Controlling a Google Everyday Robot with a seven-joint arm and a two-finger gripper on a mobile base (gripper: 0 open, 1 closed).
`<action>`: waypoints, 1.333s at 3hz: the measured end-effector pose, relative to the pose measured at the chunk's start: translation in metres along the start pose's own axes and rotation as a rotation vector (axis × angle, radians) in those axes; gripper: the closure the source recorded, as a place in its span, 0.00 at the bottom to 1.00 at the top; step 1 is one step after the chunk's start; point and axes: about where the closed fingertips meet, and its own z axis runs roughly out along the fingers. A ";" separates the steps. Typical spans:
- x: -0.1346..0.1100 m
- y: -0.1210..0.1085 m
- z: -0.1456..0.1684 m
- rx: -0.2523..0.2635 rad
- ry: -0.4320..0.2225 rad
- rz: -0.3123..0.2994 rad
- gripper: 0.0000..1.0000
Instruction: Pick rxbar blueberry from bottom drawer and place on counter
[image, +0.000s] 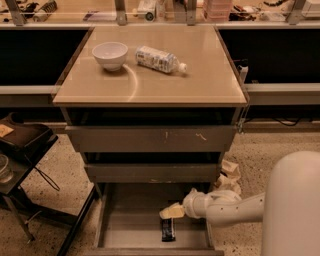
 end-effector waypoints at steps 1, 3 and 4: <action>0.071 0.006 0.050 -0.039 0.064 0.088 0.00; 0.108 0.021 0.065 -0.070 0.104 0.126 0.00; 0.126 0.019 0.083 -0.059 0.078 0.129 0.00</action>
Offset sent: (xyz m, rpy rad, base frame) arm -0.0195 0.0048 -0.0625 0.0197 0.0822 -0.0168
